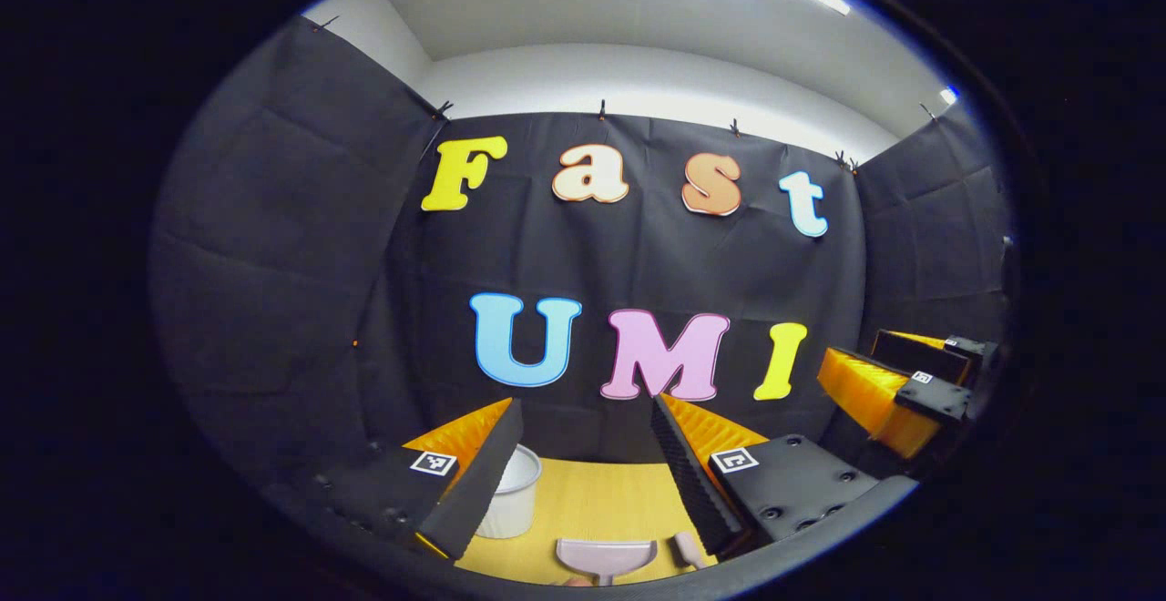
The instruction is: Pick up the small broom and dustpan from the desktop, sweep the trash into the dustpan with the broom, and then empty the trash into the garbage bin.
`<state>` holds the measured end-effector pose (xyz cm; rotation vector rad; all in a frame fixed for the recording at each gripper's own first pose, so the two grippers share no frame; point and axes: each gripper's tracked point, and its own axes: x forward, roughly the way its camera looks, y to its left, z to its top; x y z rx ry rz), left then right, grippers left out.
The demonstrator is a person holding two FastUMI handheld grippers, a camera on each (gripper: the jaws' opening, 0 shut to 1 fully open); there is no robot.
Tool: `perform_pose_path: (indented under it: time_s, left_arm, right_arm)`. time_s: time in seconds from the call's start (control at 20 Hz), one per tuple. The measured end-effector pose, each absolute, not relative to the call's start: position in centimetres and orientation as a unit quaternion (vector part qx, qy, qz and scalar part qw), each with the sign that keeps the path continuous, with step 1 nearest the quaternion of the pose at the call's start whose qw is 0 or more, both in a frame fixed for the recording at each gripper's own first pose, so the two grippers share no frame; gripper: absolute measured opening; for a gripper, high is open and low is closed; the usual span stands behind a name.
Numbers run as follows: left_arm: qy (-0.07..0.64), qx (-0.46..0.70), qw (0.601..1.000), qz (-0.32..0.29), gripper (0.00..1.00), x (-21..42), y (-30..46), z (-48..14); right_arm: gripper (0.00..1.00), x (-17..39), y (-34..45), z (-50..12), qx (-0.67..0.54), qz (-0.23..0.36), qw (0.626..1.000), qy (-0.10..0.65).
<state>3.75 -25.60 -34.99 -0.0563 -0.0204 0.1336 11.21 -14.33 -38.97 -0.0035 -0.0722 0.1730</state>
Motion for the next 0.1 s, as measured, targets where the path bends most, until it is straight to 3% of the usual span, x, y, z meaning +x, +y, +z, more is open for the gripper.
perform_pose_path:
  time_s: [0.1]
  left_arm:
    - [-0.004, -0.059, 0.998, 0.034, 0.83, 3.74, -25.43, -35.07]
  right_arm:
    - [0.96, 11.20, -14.68, -37.99, -0.005, 0.081, 0.996, -0.032]
